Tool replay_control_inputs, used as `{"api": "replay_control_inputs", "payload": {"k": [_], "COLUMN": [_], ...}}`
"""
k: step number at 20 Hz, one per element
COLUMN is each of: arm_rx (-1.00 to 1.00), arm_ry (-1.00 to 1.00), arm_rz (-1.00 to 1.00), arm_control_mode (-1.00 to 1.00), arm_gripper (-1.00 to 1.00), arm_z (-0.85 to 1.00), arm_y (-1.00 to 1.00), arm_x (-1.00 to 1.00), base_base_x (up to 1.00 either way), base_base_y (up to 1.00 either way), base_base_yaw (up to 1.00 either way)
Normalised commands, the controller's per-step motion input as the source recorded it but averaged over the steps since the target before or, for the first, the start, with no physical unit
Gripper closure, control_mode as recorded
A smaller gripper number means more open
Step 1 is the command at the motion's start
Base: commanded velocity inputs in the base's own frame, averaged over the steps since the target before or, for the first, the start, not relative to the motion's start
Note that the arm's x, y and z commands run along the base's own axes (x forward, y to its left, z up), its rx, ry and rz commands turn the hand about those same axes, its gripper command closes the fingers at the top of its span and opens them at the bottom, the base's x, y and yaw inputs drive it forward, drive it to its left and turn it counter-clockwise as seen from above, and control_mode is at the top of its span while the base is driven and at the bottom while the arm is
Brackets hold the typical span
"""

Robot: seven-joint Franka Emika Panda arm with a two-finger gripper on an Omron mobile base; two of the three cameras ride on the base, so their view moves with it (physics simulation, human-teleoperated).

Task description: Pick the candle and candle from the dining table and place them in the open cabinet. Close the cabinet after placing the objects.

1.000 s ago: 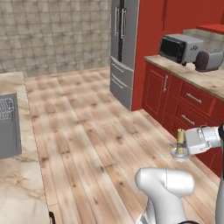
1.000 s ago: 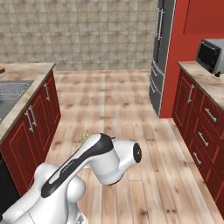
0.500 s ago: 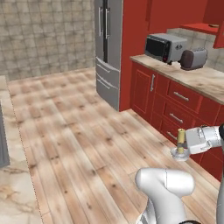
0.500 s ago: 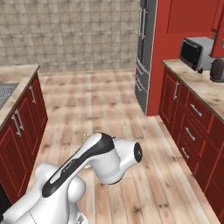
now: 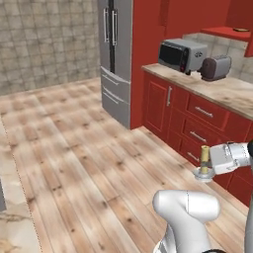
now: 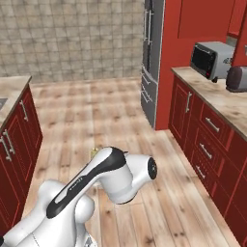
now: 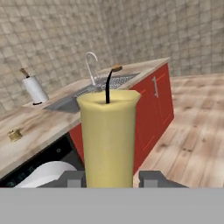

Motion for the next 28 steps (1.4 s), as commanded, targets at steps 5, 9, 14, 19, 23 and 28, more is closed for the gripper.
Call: {"api": "replay_control_inputs", "payload": {"k": [5, 9, 14, 19, 23, 28], "arm_rx": [0.0, 0.0, 0.0, 0.0, 0.0, 0.0], "arm_ry": [0.0, 0.0, 0.0, 0.0, 0.0, 0.0], "arm_rz": [0.0, 0.0, 0.0, 0.0, 0.0, 0.0], "arm_control_mode": [1.0, 1.0, 1.0, 1.0, 1.0, 1.0], "arm_gripper": [1.0, 1.0, 1.0, 1.0, 1.0, 1.0], "arm_z": [0.0, 0.0, 0.0, 0.0, 0.0, 0.0], "arm_y": [0.0, 0.0, 0.0, 0.0, 0.0, 0.0], "arm_x": [0.0, 0.0, 0.0, 0.0, 0.0, 0.0], "base_base_x": [0.54, 0.57, 0.58, 0.6, 0.61, 0.63], "base_base_y": [0.12, 0.12, 0.12, 0.13, 0.12, 0.06], "base_base_yaw": [-0.13, -0.14, -0.16, -0.17, -0.16, -0.11]}}
